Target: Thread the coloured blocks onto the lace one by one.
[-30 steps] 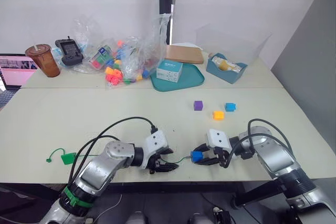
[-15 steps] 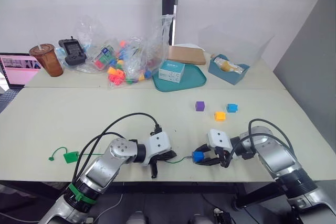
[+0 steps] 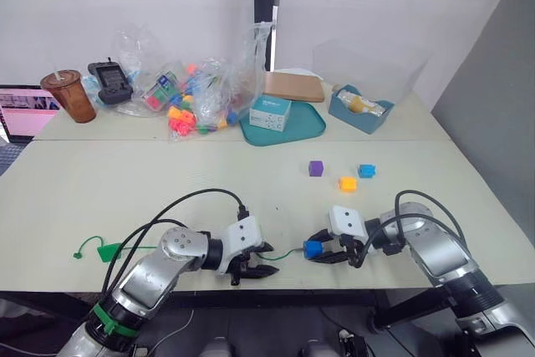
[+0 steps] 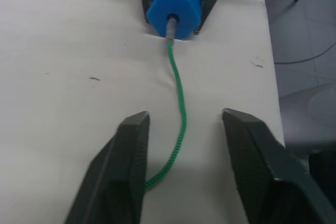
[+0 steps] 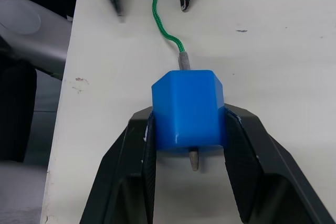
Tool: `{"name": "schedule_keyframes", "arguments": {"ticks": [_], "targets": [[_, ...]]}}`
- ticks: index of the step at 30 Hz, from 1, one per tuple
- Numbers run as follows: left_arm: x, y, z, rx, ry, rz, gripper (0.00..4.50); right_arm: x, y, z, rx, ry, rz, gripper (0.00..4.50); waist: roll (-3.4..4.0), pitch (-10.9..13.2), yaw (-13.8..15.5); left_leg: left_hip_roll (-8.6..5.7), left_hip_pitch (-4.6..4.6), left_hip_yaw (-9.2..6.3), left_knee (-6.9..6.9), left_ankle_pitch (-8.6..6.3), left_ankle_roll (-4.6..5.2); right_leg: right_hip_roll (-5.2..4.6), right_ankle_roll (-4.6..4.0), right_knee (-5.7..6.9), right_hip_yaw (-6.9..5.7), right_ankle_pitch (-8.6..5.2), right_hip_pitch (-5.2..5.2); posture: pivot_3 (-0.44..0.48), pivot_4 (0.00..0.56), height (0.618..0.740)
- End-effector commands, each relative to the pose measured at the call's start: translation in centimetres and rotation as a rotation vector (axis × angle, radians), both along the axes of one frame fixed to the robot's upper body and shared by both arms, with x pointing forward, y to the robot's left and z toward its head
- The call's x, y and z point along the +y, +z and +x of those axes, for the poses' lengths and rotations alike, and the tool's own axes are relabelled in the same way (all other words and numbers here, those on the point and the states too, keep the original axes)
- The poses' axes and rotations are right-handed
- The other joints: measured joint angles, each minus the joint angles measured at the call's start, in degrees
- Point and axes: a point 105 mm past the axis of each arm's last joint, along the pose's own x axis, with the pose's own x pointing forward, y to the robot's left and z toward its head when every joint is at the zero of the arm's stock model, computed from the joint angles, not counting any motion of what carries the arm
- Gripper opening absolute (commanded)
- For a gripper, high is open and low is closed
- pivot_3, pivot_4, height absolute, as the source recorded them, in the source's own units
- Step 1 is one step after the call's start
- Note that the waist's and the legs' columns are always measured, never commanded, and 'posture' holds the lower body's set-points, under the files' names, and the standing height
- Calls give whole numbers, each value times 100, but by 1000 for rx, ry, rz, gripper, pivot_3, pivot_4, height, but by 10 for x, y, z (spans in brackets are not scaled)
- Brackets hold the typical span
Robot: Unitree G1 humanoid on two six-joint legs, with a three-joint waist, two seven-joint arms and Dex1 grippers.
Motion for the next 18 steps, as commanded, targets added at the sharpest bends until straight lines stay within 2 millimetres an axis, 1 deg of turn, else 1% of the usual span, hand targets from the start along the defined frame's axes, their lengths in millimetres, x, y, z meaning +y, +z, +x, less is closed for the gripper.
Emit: {"name": "schedule_keyframes", "arguments": {"ticks": [1,4,6,7,12,13,15,18], "targets": [[-3,-10,5,-36,-2,37,2771,6,-2,-4,12,8,17,1278,0,0,0,0,1,0,0,0,0,1,0,0,0,1,0,0,150,740],[0,-27,7,-32,-16,120,2771,6,-2,-4,13,6,19,1278,0,0,1,0,4,0,0,0,0,1,0,1,0,2,4,0,150,740],[5,-42,0,14,-53,195,2203,6,1,-5,9,5,25,1278,0,-1,1,-1,6,0,0,0,0,1,1,1,0,2,8,0,150,740],[6,-46,-3,27,-67,212,1889,7,2,-5,7,5,27,1278,0,-1,1,-1,9,0,0,0,0,1,1,1,0,2,9,0,150,740],[-3,-47,-5,50,-86,190,280,7,4,-3,-4,-3,31,1278,0,-1,3,-1,14,0,0,0,1,1,1,0,0,2,15,0,150,740],[-4,-48,-5,52,-89,191,23,7,4,-3,-6,-5,31,1278,0,-1,5,-1,14,0,0,0,1,1,1,0,0,2,15,0,150,740],[-7,-49,-4,55,-91,191,23,7,5,-2,-9,-9,32,1278,2,-2,10,-2,14,0,0,-1,1,1,1,-2,0,2,15,0,150,740],[-12,-47,2,59,-70,170,23,7,6,-2,-12,-13,34,1278,2,-2,51,-3,15,0,0,0,1,-1,4,-5,-1,4,21,0,150,740]]}}
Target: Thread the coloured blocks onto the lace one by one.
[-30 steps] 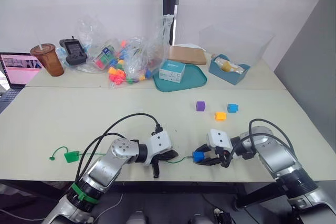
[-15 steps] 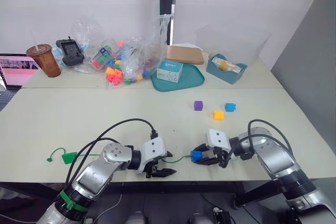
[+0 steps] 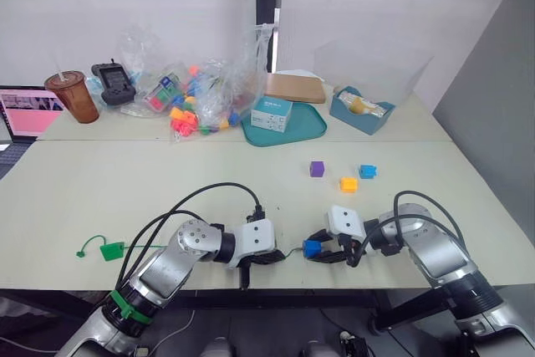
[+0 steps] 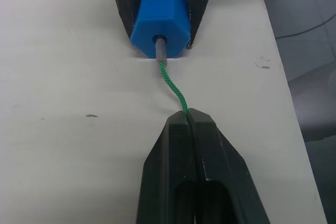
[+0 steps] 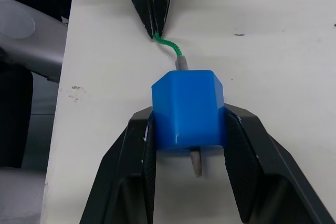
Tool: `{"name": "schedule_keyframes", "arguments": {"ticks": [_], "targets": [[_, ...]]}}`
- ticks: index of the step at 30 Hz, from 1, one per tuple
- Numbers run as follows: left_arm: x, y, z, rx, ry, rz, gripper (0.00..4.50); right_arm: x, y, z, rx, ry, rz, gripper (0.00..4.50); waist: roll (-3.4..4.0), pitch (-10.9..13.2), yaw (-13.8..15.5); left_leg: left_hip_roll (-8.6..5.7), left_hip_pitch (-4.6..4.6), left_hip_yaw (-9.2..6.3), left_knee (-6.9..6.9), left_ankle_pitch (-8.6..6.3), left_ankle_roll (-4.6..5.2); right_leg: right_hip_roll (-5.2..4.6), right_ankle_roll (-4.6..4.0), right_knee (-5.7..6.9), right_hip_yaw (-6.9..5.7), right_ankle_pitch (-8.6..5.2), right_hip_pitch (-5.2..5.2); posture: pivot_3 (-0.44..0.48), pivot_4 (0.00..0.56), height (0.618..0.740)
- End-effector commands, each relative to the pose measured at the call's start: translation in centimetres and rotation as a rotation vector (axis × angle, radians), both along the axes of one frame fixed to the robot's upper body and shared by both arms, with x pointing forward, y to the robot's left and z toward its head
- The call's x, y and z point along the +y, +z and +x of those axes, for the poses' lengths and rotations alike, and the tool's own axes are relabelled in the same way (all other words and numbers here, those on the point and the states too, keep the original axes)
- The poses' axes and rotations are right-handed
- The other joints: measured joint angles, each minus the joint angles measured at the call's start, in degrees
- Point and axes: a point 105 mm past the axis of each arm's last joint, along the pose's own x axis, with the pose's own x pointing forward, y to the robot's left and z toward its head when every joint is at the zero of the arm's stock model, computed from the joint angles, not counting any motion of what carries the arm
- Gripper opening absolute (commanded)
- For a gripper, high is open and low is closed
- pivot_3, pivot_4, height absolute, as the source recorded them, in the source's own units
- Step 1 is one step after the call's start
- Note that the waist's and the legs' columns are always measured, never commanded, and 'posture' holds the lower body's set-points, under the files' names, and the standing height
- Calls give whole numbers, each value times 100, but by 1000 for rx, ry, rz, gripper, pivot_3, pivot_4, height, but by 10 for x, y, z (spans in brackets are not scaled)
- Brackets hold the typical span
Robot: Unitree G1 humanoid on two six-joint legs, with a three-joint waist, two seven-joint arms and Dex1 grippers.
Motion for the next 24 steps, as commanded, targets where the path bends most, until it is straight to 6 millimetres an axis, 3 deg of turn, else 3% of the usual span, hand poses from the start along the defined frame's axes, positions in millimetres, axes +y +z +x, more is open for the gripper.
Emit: {"name": "schedule_keyframes", "arguments": {"ticks": [1,8,19,24], "targets": [[3,-37,-2,119,49,95,23,5,6,-3,-19,14,28,1278,0,0,39,-1,1,0,0,0,0,0,2,-4,0,1,4,0,150,740],[-22,-16,11,62,36,24,23,5,5,-4,-15,11,27,1278,0,0,116,-4,13,-1,2,-1,1,-2,12,-27,-4,8,30,0,150,740],[-25,-4,17,46,72,-18,23,5,5,-3,-16,6,29,1278,0,0,105,-3,13,-1,2,-1,2,-2,12,-28,-3,8,30,0,150,740],[-23,8,18,61,86,-64,1505,3,4,-3,-14,1,29,1278,0,1,99,-3,13,-1,2,-1,2,-2,12,-28,-3,8,29,0,150,740]]}}
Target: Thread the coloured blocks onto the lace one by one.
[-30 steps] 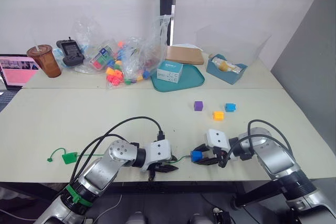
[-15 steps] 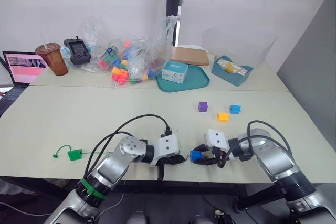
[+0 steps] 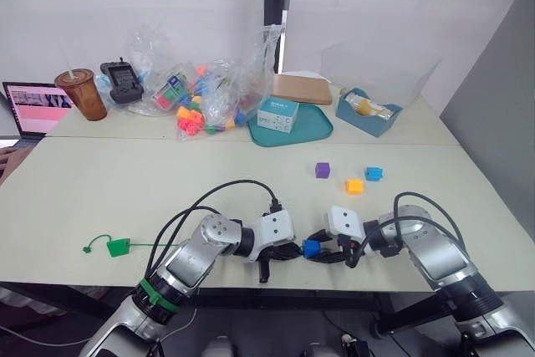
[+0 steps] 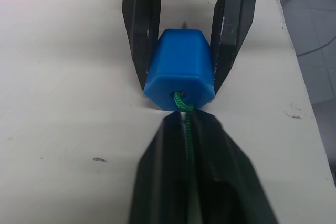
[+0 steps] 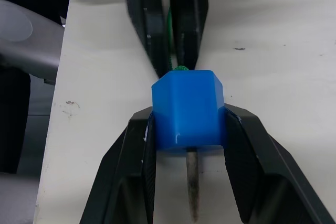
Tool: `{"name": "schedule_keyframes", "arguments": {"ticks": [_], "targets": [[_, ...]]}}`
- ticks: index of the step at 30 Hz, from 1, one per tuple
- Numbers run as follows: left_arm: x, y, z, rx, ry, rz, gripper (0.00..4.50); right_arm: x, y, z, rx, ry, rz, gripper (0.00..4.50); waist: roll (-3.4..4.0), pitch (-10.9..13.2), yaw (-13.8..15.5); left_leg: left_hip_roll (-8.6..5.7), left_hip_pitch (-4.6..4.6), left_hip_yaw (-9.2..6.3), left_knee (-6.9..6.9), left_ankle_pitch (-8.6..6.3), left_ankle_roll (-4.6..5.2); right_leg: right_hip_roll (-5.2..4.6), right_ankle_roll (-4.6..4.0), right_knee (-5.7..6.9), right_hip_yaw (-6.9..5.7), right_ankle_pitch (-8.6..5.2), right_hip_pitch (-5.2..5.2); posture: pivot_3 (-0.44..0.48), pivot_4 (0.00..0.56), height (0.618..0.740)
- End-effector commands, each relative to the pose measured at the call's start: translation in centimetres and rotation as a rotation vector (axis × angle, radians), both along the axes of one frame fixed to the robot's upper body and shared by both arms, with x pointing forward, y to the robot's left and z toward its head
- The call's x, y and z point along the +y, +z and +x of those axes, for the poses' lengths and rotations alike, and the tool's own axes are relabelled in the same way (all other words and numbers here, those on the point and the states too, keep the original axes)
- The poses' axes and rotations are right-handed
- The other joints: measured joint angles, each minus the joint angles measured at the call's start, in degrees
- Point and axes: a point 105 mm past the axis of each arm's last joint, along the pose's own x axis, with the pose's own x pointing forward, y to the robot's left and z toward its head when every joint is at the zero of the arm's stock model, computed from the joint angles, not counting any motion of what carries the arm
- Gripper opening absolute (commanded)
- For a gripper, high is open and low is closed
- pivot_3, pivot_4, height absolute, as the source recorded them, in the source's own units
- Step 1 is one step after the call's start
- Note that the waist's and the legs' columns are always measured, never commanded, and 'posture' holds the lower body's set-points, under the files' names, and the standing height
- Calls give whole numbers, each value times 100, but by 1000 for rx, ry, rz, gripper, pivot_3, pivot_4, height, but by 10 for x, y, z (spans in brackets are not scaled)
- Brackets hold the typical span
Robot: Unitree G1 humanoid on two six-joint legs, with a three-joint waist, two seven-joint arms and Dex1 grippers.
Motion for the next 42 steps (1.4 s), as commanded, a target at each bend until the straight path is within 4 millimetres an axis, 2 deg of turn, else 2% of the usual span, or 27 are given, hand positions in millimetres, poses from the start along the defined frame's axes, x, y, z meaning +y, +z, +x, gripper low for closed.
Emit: {"name": "schedule_keyframes", "arguments": {"ticks": [1,6,9,14,16,21,23,25,29,37,40,42], "targets": [[6,4,5,3,51,-1,1854,2,5,-2,-7,10,23,1278,0,0,-3,0,0,0,0,0,0,0,0,0,0,0,0,0,150,740],[9,13,5,-10,48,3,3488,-1,15,-3,-18,-2,36,1278,1,1,-19,1,-9,-1,0,0,0,1,0,1,0,0,-11,0,150,740],[5,17,7,-26,47,-4,4448,-3,29,-6,-36,-12,66,1278,1,1,-13,0,-31,0,0,0,0,0,0,1,1,1,-34,0,150,740],[-8,20,6,-26,28,-29,4493,-6,46,-8,-66,-39,99,1278,1,1,-3,0,-52,-1,1,0,0,0,-1,4,2,2,-55,0,150,740],[-10,20,6,-25,29,-34,4500,-5,46,-9,-71,-44,95,2317,1,1,-2,0,-57,-1,1,0,0,1,-1,2,2,2,-58,0,150,740],[-10,20,7,-20,27,-39,4500,-2,30,-10,-64,-51,67,4005,1,1,-5,0,-60,-1,1,0,0,1,-1,1,2,2,-63,0,150,740],[-10,20,6,-18,26,-41,4500,-3,20,-7,-64,-67,42,4456,1,1,-10,0,-60,0,1,0,0,1,-1,2,3,2,-64,0,150,740],[-10,20,6,-18,26,-41,4500,-4,12,-7,-52,-71,32,4456,1,1,-9,0,-60,0,1,0,0,1,-1,2,3,2,-64,0,150,740],[-9,21,9,-23,40,-40,4500,-11,16,-3,-57,-90,45,4456,0,1,-1,-1,-63,0,1,0,0,1,-1,0,3,2,-66,0,150,740],[-21,15,37,-65,141,-4,4500,-27,44,3,-113,-130,94,4456,0,2,-1,-2,-62,0,3,0,0,1,-1,2,2,2,-65,0,150,740],[-27,11,38,-52,135,1,4500,-30,48,6,-136,-141,89,4456,0,1,2,-2,-62,0,3,0,0,1,-1,1,2,2,-65,0,150,740],[-29,10,36,-47,119,0,3933,-30,49,9,-150,-148,85,4500,0,2,3,-3,-62,1,3,0,0,0,-1,1,3,2,-64,0,150,740]]}}
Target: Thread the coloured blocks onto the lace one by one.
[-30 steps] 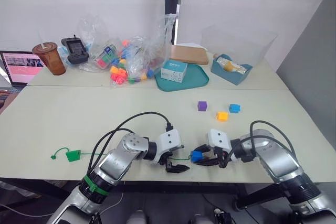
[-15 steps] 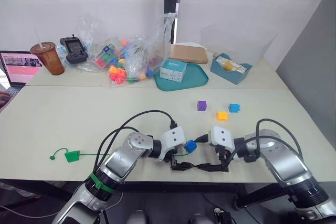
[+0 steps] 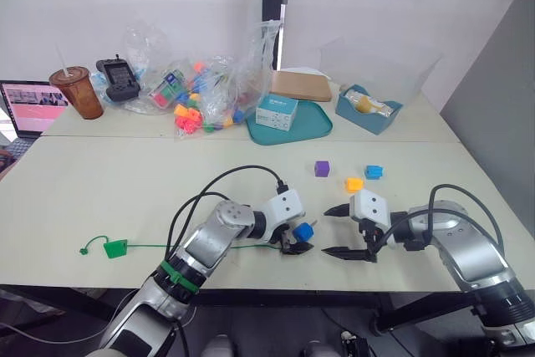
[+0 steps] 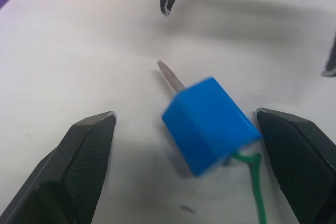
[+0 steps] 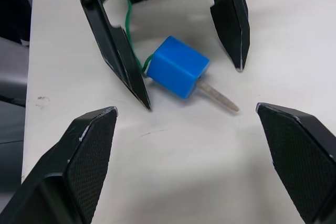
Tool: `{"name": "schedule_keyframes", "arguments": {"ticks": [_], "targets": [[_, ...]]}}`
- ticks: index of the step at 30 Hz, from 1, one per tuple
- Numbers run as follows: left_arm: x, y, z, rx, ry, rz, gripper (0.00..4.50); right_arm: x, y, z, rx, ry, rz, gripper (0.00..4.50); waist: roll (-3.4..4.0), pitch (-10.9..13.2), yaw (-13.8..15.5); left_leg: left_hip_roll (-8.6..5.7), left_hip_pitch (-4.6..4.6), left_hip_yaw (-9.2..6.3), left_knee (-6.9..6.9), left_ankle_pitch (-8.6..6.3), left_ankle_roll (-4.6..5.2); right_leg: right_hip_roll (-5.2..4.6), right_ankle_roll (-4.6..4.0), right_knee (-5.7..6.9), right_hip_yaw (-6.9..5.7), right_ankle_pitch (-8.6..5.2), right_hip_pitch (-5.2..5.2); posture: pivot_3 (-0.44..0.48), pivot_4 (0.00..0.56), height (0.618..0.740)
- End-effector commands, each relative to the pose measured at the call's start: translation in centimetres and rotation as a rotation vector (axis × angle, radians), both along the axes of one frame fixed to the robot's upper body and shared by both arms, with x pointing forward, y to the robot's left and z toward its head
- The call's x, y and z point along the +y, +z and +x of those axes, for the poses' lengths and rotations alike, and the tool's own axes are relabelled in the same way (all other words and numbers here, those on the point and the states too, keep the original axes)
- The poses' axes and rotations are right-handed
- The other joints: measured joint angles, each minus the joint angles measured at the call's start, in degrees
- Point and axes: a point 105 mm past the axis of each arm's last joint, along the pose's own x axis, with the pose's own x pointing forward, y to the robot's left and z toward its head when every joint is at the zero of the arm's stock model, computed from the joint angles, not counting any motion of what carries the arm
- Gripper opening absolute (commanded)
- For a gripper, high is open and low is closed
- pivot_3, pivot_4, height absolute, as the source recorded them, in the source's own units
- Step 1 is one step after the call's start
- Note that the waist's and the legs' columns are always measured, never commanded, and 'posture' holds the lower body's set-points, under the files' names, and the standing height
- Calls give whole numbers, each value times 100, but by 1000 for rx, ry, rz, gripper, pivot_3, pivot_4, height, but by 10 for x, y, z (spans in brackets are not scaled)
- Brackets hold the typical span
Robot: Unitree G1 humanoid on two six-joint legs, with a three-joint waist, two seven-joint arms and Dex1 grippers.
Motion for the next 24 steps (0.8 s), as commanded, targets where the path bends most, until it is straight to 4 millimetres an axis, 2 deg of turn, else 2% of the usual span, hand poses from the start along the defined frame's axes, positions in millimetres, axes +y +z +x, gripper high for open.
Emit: {"name": "schedule_keyframes", "arguments": {"ticks": [1,7,8,16,20,24], "targets": [[-3,-3,-2,-9,-20,18,3670,0,15,4,-70,2,2,4500,0,0,1,0,0,0,0,0,0,0,0,1,0,0,0,0,150,740],[-3,-1,-10,-8,-94,20,1700,1,15,10,-85,6,-11,4500,0,0,0,0,0,0,0,0,0,0,0,1,0,0,0,0,150,740],[-1,0,-11,-10,-114,22,1572,2,14,11,-90,10,-15,4500,0,0,0,0,0,0,0,0,0,0,0,1,0,0,0,0,150,740],[15,7,-25,-1,-396,39,1528,11,4,12,-98,123,-78,4500,1,1,-9,2,1,2,0,0,0,2,0,1,0,0,-2,0,150,740],[22,1,-17,-32,-438,94,1526,12,-6,11,-79,157,-109,4500,1,1,6,0,-1,4,1,0,0,0,0,-2,0,0,-1,0,150,740],[18,0,-10,-52,-430,107,1514,13,-16,8,-45,164,-110,4500,2,1,9,0,-2,4,3,0,0,0,0,-1,-1,0,-1,0,150,740]]}}
